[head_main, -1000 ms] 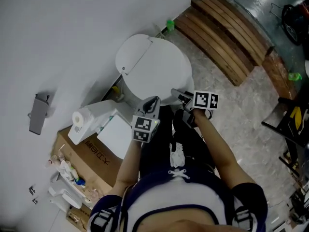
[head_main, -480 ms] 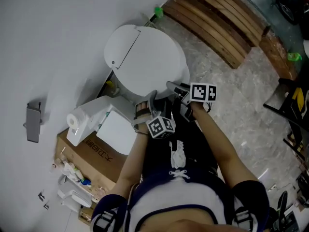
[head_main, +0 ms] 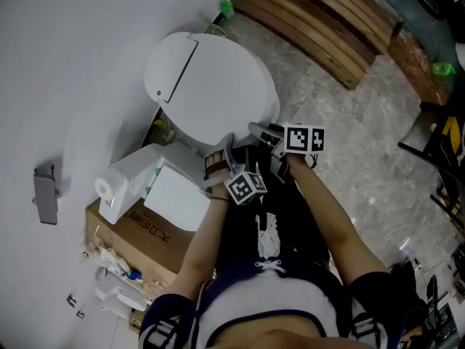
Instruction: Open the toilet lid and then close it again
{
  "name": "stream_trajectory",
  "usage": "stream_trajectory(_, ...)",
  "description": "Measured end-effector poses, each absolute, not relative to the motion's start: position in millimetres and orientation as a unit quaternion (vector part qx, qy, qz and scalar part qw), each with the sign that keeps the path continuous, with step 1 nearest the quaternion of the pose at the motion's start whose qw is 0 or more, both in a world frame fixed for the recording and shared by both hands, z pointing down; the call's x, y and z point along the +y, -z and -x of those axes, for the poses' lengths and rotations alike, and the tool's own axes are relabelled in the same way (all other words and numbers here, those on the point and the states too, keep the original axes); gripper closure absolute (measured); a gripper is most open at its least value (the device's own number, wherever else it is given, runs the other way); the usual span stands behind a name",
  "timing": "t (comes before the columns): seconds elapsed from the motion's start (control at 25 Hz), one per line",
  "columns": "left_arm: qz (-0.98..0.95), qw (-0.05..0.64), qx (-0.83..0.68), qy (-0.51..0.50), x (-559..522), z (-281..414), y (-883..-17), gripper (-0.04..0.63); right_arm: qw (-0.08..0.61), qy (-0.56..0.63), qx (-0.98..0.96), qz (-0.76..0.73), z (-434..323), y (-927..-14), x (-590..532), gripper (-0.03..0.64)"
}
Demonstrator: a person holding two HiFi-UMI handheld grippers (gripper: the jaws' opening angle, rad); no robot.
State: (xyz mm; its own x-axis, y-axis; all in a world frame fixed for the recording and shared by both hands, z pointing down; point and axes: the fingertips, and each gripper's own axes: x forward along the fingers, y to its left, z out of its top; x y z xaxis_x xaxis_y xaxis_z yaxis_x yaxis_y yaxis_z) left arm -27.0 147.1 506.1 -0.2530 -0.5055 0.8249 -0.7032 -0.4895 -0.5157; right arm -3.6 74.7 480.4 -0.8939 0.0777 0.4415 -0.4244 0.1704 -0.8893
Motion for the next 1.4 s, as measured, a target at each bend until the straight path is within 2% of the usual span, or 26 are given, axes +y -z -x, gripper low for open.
stream_trajectory(0.68,-0.625,0.091,-0.457,-0.626,152,1,-553,0.307,0.233,-0.638,-0.719,-0.149,-34,-537,80,0.385)
stream_trajectory(1.4,-0.638,0.103,-0.4,-0.649,156,-24,-619,0.348,0.281,-0.638,-0.691,-0.19,-66,-613,86,0.385)
